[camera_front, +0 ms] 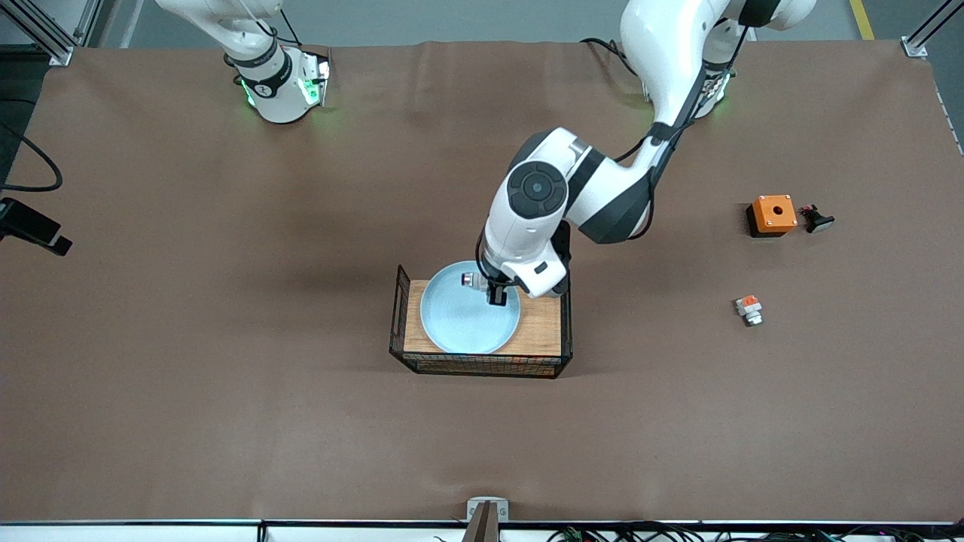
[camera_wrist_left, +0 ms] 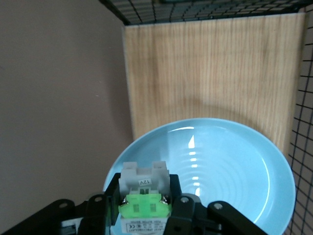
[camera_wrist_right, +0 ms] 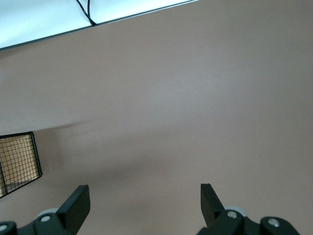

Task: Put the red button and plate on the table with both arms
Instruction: 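Carry the button toward the orange box while the right gripper reaches the plate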

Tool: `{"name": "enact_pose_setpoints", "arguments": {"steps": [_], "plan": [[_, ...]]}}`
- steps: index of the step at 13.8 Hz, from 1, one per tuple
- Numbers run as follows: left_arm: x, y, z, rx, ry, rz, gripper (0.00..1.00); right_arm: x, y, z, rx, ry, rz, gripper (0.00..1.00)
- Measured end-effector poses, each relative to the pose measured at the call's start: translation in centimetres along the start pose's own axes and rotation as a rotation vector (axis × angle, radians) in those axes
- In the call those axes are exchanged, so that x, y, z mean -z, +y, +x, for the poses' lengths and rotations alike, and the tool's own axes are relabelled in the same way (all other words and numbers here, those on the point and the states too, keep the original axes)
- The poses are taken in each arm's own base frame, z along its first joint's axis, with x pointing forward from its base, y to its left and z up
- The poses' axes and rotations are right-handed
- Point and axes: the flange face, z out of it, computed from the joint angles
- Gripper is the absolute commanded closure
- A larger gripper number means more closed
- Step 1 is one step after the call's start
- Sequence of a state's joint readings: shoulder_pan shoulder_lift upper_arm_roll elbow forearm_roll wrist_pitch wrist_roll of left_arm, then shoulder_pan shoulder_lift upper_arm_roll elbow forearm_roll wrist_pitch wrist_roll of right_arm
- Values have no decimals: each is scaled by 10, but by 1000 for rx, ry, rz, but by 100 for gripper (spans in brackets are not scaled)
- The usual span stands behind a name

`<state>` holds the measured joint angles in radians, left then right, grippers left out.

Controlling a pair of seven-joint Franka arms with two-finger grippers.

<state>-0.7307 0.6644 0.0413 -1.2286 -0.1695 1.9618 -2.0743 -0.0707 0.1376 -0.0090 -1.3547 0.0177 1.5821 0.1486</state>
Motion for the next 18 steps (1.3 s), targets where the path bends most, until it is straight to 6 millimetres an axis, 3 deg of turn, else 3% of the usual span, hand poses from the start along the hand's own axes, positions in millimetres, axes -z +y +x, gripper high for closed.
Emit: {"name": "enact_pose_setpoints", "arguments": {"steps": [4,6,8,13,16,18], "plan": [[91,-18,27,-149,-27,98,100,-1,-18,-4,-54,-11,3,1],[136,-35,55,-300,-22,182,100,-5,-51,-15,-149,-46,-3,1],[166,-50,90,-444,-21,287,100,-8,-92,-31,-249,-83,-19,1],[216,-64,211,-766,-50,364,100,-17,-182,-77,-505,-135,-76,1],[222,-78,281,-916,-33,374,100,-34,-241,-114,-634,-148,-119,1],[210,-81,316,-997,-25,354,100,-46,-279,-138,-736,-132,-122,1]]}}
